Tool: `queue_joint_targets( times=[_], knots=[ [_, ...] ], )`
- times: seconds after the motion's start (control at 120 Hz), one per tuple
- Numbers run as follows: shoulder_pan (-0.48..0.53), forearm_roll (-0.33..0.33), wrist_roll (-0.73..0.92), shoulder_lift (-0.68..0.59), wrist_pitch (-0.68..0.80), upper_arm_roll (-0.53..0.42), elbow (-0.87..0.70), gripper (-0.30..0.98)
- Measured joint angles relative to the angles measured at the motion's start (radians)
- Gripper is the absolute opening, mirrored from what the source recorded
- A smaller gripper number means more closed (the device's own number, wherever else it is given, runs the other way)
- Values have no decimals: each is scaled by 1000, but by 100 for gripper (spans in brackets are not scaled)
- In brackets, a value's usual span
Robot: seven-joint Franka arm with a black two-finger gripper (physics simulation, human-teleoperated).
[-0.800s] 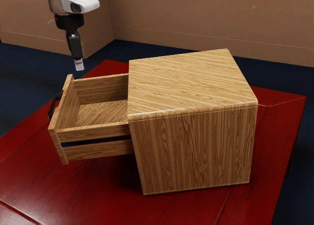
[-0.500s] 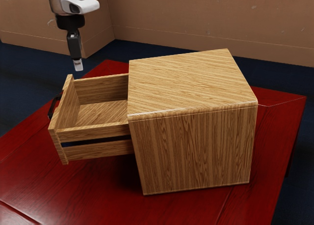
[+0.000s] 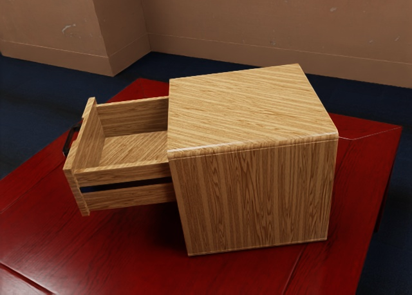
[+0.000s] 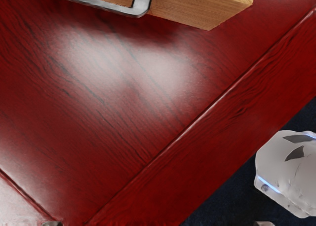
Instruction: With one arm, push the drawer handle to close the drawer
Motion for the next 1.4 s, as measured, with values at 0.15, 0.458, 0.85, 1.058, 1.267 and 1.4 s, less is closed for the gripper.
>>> queue_joint_targets(
  times=[0.15, 0.458, 0.85, 1.058, 1.267, 1.4],
  knots=[
    [11, 49, 68, -112, 157, -60, -334, 13],
    [25, 64, 160, -48, 529, -48, -493, -6],
    [20, 36, 226, 54, 733, -46, -490, -10],
    [9, -22, 236, 58, 761, -57, -512, -10],
    [8, -59, 235, 58, 769, -79, -520, -10],
    [7, -68, 228, 58, 769, -96, -520, -10]
  ],
)
